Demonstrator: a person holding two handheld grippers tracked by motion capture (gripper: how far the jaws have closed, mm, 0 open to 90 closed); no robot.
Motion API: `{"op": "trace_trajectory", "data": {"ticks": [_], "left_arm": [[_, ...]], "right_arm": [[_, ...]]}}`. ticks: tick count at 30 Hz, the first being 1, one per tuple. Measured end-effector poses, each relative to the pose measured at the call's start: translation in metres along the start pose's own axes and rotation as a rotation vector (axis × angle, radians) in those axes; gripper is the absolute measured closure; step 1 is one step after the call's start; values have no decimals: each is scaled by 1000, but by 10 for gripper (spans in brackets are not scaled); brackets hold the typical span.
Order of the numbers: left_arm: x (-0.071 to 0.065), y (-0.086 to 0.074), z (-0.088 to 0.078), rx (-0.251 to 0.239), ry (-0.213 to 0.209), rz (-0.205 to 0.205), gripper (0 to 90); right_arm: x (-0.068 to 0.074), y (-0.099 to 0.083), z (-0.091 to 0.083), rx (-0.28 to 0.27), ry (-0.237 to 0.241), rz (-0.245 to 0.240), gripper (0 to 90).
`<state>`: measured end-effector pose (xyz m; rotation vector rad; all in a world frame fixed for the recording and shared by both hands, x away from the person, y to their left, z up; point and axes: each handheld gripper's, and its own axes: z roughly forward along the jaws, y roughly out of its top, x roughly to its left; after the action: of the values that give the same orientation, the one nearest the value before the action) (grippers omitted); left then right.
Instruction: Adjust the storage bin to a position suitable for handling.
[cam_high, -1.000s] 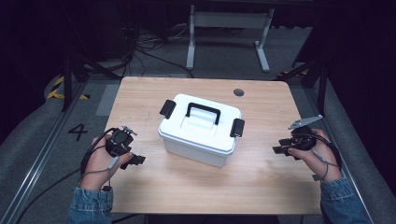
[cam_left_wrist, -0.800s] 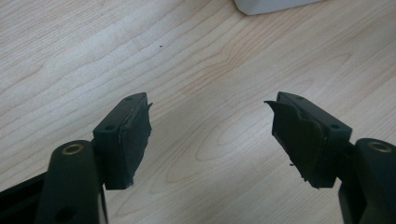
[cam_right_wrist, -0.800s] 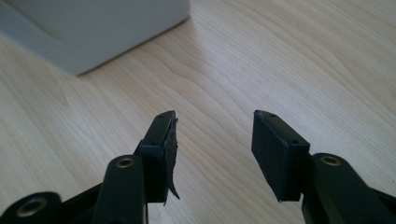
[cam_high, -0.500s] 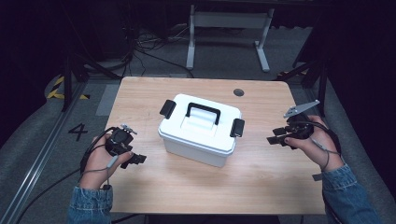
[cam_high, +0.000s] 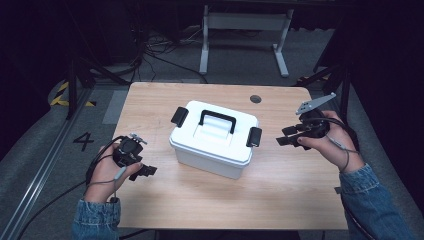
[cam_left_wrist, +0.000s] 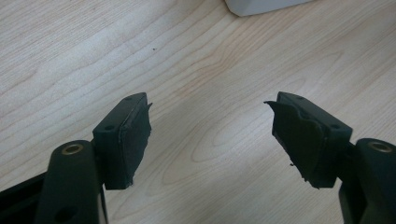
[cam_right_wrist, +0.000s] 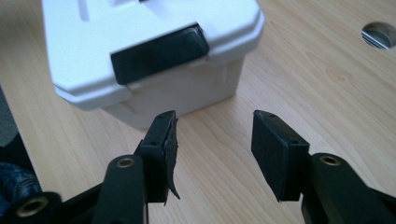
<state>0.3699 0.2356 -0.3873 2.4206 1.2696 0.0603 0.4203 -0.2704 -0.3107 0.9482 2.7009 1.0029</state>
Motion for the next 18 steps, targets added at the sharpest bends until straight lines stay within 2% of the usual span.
{"op": "trace_trajectory", "data": {"ticks": [5,8,10,14,18], "left_arm": [[-1,0,0,3,-2,15,284],[-2,0,0,6,1,10,283],[-2,0,0,6,-4,10,283],[0,0,1,8,2,23,283],[1,0,1,9,1,12,283]], "right_arm": [[5,15,1,-17,17,-21,513],[8,22,3,-22,24,-37,513],[14,35,9,-29,40,-60,513],[19,50,17,-30,53,-84,512],[21,59,23,-29,59,-92,512]]}}
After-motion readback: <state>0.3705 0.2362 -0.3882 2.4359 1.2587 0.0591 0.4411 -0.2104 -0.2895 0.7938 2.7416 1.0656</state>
